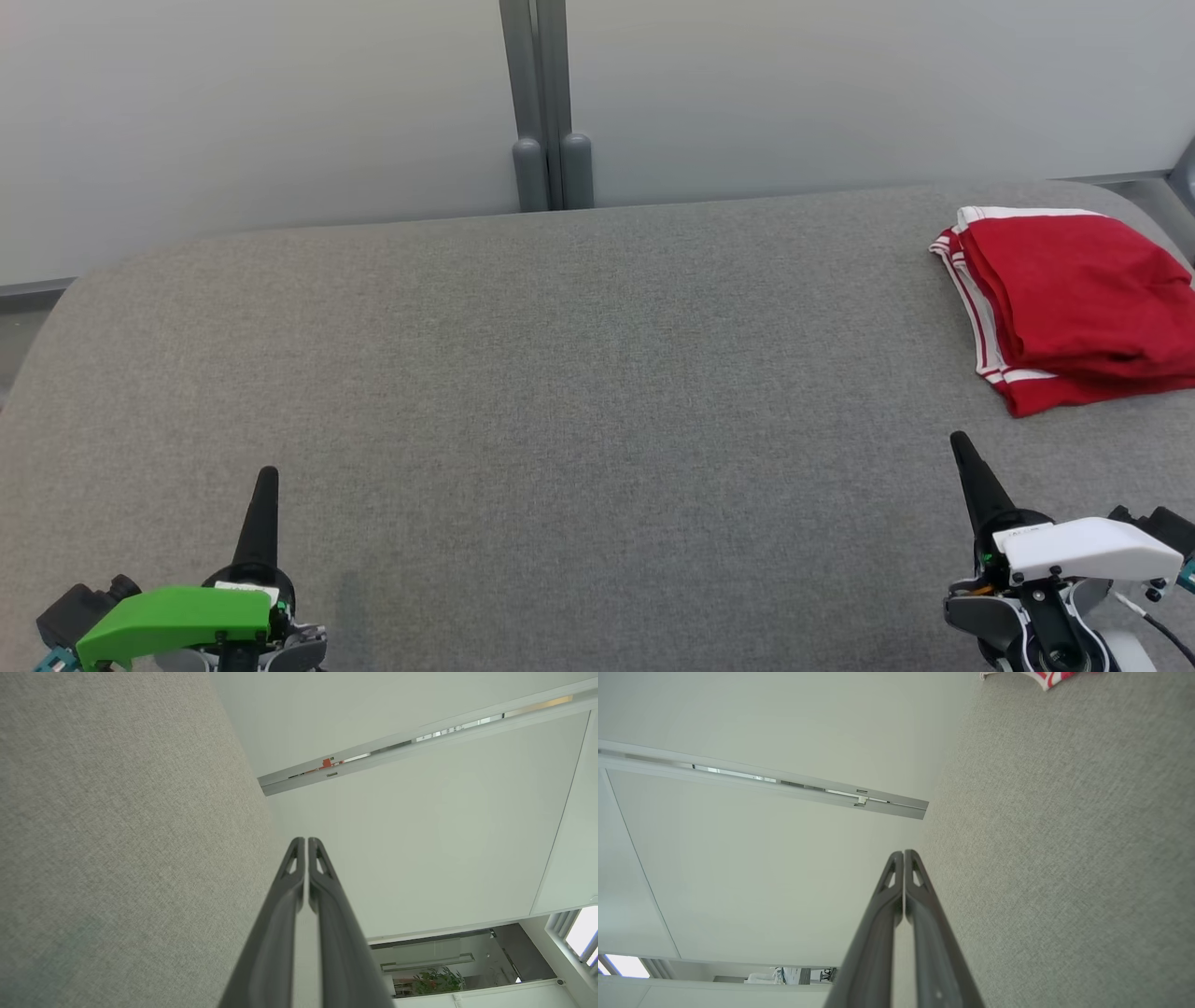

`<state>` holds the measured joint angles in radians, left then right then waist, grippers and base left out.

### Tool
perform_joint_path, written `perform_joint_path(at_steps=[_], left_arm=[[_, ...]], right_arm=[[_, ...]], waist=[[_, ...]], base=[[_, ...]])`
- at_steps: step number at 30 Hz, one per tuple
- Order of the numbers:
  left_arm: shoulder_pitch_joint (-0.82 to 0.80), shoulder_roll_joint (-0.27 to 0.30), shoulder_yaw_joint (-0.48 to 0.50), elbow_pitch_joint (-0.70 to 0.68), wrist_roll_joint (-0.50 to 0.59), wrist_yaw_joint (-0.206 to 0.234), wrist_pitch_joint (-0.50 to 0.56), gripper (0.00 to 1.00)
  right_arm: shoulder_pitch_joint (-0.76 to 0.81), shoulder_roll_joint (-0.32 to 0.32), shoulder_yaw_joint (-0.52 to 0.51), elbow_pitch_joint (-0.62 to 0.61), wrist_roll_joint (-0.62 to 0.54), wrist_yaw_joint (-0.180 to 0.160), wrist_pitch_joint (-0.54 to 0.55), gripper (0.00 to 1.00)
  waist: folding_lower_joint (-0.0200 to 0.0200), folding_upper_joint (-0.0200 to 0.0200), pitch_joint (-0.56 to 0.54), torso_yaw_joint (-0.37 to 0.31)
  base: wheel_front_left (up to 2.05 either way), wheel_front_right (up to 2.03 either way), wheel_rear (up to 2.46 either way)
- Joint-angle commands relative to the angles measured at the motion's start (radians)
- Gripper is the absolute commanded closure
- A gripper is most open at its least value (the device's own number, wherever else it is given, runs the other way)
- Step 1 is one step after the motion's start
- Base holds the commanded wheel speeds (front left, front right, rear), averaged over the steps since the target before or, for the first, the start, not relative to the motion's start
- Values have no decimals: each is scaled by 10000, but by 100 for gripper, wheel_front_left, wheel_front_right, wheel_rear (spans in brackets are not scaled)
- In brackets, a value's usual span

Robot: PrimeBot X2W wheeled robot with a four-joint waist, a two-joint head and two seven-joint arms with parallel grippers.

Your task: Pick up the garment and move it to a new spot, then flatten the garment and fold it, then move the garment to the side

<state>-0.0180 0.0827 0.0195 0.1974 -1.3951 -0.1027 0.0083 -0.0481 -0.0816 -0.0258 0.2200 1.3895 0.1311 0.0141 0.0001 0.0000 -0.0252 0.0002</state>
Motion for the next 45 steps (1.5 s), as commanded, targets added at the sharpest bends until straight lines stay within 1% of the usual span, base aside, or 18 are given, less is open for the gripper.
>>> perform_joint_path(at_steps=[1, 34, 45], left_arm=[[-271, 64, 76, 7, -271, -60, 70, 100], [-965, -12, 559, 480, -2579, -316, 742, 100], [-971, -54, 609, 480, -2478, -314, 789, 100]], right_arm=[[-197, -12, -69, -9, 240, -3, 70, 100], [-644, 63, -566, 242, 2538, -2, 754, 100], [-623, 98, -606, 244, 2478, -2, 803, 100]], waist=[[-1, 0, 13, 0], [-1, 0, 279, -2], [-1, 0, 284, -2]], base=[[0, 0, 0], [0, 0, 0], [0, 0, 0]])
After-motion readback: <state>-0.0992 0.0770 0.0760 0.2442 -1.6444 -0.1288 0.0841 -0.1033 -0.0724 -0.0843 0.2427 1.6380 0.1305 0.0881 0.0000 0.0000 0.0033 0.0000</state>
